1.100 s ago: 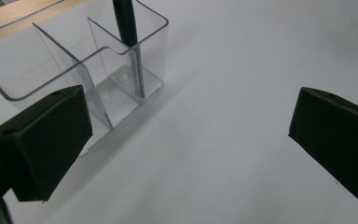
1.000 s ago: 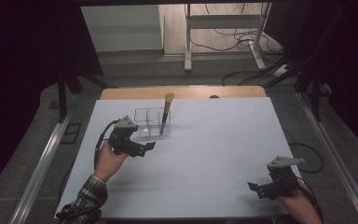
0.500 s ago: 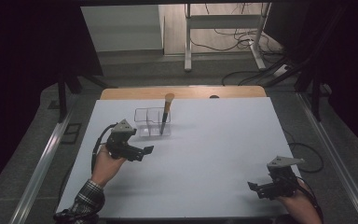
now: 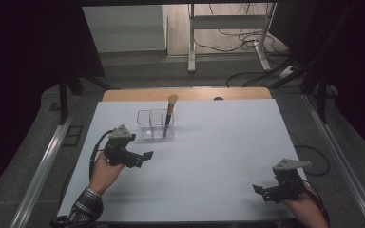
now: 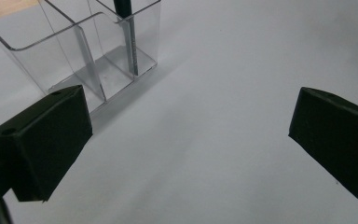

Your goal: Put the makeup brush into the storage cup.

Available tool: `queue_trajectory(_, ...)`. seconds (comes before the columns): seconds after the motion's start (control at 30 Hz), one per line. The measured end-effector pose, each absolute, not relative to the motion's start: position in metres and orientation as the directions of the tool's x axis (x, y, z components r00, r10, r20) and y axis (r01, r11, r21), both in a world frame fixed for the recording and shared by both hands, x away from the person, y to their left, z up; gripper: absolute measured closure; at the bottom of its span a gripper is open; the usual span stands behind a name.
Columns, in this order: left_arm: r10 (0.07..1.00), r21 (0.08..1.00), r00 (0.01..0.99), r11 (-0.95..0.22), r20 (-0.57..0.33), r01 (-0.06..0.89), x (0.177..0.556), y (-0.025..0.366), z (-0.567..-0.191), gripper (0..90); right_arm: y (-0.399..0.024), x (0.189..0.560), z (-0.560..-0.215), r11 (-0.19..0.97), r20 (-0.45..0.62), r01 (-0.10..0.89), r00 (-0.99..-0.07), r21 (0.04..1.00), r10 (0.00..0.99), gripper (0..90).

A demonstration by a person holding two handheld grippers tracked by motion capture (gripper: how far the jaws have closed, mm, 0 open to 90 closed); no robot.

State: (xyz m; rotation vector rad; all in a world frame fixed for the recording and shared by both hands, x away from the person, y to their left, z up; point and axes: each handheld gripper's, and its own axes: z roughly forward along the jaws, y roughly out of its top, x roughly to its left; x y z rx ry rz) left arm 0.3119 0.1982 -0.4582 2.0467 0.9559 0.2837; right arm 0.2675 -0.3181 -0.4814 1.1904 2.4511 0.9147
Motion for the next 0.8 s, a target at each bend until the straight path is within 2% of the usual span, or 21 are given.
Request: queue_trajectory(0.8, 0.741, 0.767, 0.662, -0.357, -0.114, 0.532, 0.289, 0.216, -0.463, 0.0, -0.318, 0.267, -0.481, 0.458, 0.036, 0.611, -0.623, 0.646, 0.781, 0.0)
